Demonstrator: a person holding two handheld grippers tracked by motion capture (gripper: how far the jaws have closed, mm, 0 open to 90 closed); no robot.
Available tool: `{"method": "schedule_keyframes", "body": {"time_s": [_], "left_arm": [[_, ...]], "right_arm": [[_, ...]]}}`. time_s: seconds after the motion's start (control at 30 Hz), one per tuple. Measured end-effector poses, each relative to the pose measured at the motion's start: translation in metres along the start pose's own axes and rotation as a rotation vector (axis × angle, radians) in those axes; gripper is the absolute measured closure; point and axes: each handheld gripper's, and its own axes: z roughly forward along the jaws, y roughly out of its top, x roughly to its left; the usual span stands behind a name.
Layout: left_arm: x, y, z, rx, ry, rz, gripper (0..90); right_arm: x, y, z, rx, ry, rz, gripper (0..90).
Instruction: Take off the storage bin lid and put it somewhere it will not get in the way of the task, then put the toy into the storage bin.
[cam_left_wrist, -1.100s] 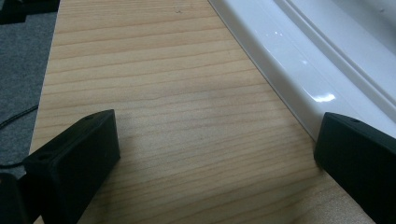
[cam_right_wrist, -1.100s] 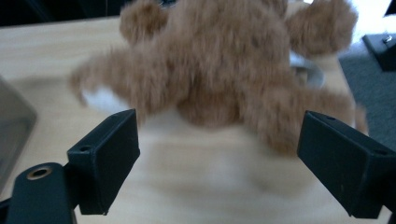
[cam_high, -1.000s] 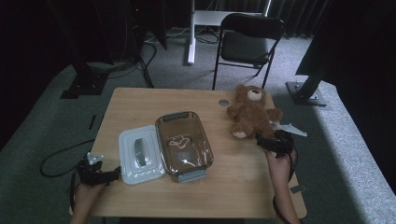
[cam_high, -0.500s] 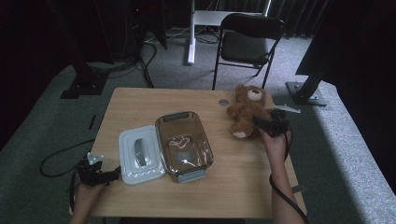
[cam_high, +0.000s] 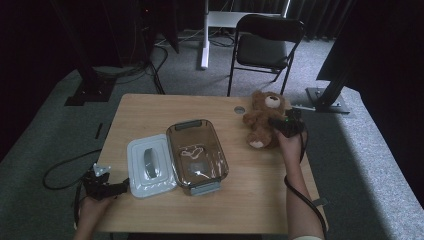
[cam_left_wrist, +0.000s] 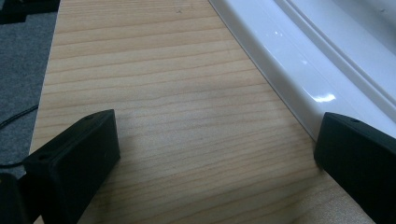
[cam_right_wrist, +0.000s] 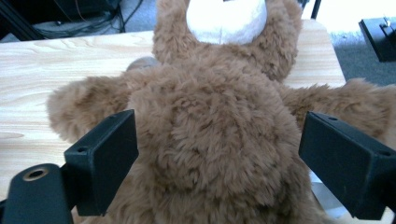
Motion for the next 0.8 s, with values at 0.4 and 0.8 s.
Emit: {"method": "schedule_keyframes", "body": {"time_s": [0.4, 0.8], "left_arm": [[0.000, 0.000, 0.000, 0.000, 0.000, 0.000, 0.8], [0.000, 0.000, 0.000, 0.000, 0.000, 0.000, 0.8]], "right_arm": [[0.004, -0.018, 0.027, 0.081, 0.024, 0.010, 10.8], [0.013, -0.018, 0.037, 0.145, 0.000, -0.029, 10.5]]}}
